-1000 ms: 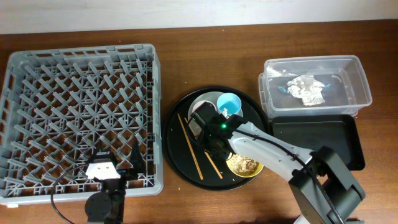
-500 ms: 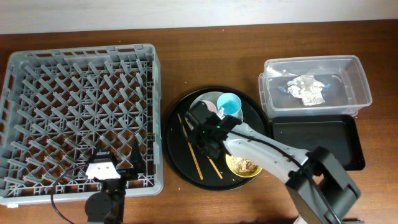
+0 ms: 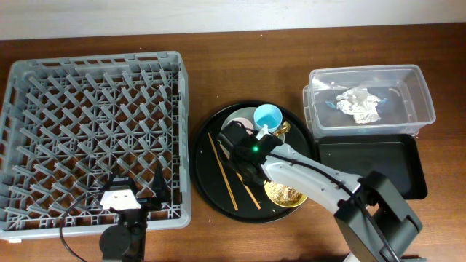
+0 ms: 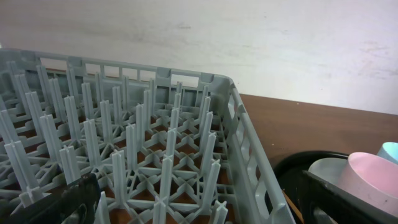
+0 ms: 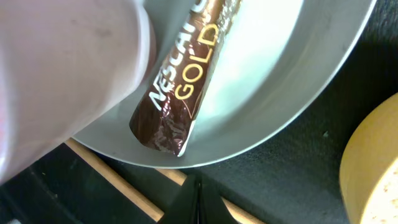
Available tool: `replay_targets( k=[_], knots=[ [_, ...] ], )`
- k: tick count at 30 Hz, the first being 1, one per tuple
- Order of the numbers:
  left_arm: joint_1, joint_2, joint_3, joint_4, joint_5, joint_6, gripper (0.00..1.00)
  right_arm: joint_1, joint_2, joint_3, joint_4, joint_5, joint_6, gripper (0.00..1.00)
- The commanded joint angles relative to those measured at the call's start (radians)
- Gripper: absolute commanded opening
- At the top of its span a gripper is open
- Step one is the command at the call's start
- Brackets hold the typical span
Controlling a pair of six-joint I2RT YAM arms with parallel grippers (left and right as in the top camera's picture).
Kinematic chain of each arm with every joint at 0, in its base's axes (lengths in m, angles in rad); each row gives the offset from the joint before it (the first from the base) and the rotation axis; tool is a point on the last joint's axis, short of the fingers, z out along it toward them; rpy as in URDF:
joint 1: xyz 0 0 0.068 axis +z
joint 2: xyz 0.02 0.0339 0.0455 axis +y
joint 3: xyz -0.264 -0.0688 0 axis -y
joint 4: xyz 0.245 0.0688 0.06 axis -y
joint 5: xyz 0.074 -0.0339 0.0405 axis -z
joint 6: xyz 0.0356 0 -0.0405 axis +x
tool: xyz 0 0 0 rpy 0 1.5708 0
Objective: Sort waste into correct bins and load items into the dishwasher rack
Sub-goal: 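Reach right gripper to the gold wrapper on the plate and grasp, then carry gold wrapper with right gripper and drop into clear bin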
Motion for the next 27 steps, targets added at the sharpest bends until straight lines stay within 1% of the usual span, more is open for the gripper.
replay_targets(
  k=[1,2,3,4,5,6,8,11,13,17,20,22,24,27],
  knots=[
    [0.004,-0.004,-0.001,-0.005,-0.001,0.016,0.99,0.005,-0.108,0.020,-0.027,0.085,-0.097,0.04],
    [0.004,-0.004,-0.001,-0.005,-0.001,0.016,0.99,0.004,-0.139,0.020,-0.051,0.145,-0.096,0.08],
    [0.004,-0.004,-0.001,-0.005,-0.001,0.016,0.99,0.003,-0.148,0.020,-0.056,0.192,-0.096,0.48],
    [0.004,-0.004,-0.001,-0.005,-0.001,0.016,0.99,0.003,-0.148,0.020,-0.056,0.221,-0.092,0.56],
    [0.004,-0.004,-0.001,-0.005,0.000,0.016,0.99,0.003,-0.143,0.019,-0.056,0.242,-0.092,0.57],
    [0.004,-0.004,-0.001,-0.005,-0.001,0.016,0.99,0.003,-0.131,0.019,-0.052,0.257,-0.082,0.55],
    [0.004,-0.004,-0.001,-0.005,-0.001,0.016,0.99,-0.019,-0.101,0.019,-0.052,0.257,0.002,0.48],
    [0.004,-0.004,-0.001,-0.005,-0.001,0.016,0.99,-0.083,-0.084,0.014,-0.051,0.252,0.107,0.43],
    [0.004,-0.004,-0.001,-0.005,-0.001,0.016,0.99,-0.102,-0.084,0.014,-0.042,0.250,0.150,0.42],
    [0.004,-0.004,-0.001,-0.005,-0.001,0.016,0.99,-0.100,-0.083,0.010,0.006,0.249,0.150,0.42],
    [0.004,-0.004,-0.001,-0.005,0.000,0.016,0.99,-0.100,-0.083,0.002,0.016,0.253,0.153,0.39],
    [0.004,-0.004,-0.001,-0.005,-0.001,0.016,0.99,-0.100,-0.076,-0.027,0.061,0.253,0.153,0.38],
    [0.004,-0.004,-0.001,-0.005,-0.001,0.016,0.99,-0.100,-0.058,-0.056,0.108,0.253,0.153,0.39],
    [0.004,-0.004,-0.001,-0.005,-0.001,0.016,0.99,-0.100,-0.014,-0.058,0.132,0.253,0.153,0.38]
  ],
)
